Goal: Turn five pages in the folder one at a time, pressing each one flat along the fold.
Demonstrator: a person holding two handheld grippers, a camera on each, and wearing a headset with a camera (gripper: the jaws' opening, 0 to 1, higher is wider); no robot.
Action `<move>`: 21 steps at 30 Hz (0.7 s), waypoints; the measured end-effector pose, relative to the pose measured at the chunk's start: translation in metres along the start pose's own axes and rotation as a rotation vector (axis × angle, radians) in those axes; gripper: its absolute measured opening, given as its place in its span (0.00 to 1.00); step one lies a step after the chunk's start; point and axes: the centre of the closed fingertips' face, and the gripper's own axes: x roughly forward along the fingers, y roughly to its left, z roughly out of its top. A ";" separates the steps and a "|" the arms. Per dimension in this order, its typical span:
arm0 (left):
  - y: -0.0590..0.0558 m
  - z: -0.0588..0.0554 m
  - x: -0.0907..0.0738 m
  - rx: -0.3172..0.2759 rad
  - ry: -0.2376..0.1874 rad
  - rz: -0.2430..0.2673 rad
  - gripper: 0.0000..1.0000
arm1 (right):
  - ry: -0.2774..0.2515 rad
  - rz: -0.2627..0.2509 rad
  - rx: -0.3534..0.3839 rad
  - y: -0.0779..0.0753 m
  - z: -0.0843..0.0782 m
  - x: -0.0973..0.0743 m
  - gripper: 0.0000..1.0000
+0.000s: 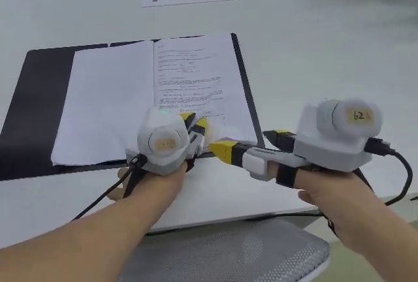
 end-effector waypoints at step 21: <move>-0.002 -0.001 0.000 -0.006 -0.009 -0.005 0.11 | 0.031 0.010 0.218 -0.013 -0.012 0.027 0.57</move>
